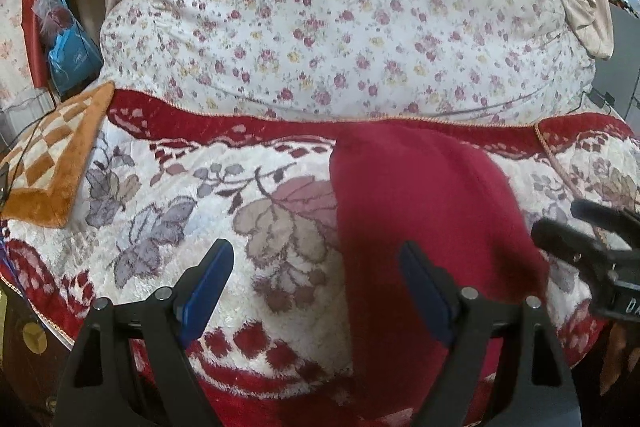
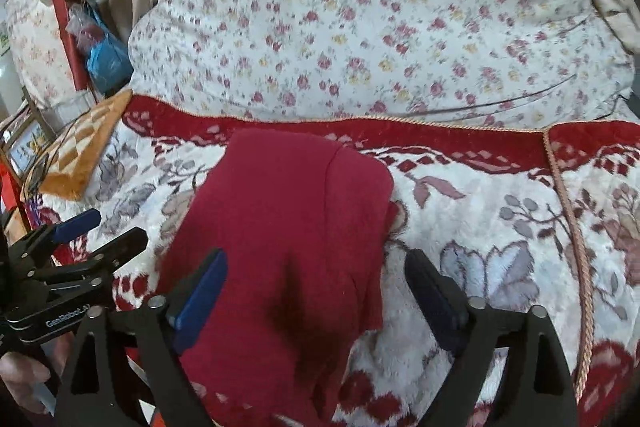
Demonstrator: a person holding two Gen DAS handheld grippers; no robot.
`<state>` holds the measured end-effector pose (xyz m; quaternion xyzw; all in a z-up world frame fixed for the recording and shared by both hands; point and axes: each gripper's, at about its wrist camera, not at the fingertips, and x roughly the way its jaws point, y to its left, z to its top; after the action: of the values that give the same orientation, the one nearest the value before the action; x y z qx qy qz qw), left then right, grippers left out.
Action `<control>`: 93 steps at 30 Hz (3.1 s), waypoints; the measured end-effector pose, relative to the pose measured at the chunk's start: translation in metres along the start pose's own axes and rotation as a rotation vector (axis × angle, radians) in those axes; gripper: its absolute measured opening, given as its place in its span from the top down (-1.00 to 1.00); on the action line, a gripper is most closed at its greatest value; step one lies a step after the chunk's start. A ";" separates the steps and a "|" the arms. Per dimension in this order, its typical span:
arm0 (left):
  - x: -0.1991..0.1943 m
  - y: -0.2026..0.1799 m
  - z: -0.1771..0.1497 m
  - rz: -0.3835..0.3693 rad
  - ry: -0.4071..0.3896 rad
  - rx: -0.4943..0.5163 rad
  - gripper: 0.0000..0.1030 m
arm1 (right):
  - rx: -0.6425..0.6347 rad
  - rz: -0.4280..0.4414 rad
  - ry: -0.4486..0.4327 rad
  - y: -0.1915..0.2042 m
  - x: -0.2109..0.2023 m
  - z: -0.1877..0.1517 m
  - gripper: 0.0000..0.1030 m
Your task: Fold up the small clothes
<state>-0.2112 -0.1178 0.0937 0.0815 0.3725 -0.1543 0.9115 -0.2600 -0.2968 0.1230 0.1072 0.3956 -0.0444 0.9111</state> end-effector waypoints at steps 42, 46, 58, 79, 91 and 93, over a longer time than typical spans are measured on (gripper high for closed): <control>-0.018 0.008 0.004 0.027 -0.064 -0.026 -0.88 | 0.039 -0.004 0.038 0.006 0.003 -0.011 -0.90; -0.017 0.008 0.004 0.026 -0.061 -0.027 -0.88 | 0.041 -0.004 0.046 0.005 0.005 -0.012 -0.90; -0.004 0.008 0.000 0.009 -0.027 -0.033 -0.88 | 0.034 -0.007 0.066 0.007 0.013 -0.013 -0.91; 0.010 0.009 -0.004 -0.005 -0.001 -0.032 -0.88 | 0.046 0.002 0.104 0.005 0.025 -0.017 -0.91; 0.022 0.007 -0.001 -0.011 0.013 -0.026 -0.88 | 0.057 -0.002 0.117 0.001 0.030 -0.017 -0.91; 0.024 0.007 -0.001 -0.026 0.012 -0.029 -0.88 | 0.056 -0.004 0.114 0.000 0.030 -0.016 -0.91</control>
<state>-0.1926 -0.1163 0.0764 0.0642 0.3813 -0.1601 0.9082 -0.2508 -0.2932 0.0901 0.1342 0.4456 -0.0508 0.8837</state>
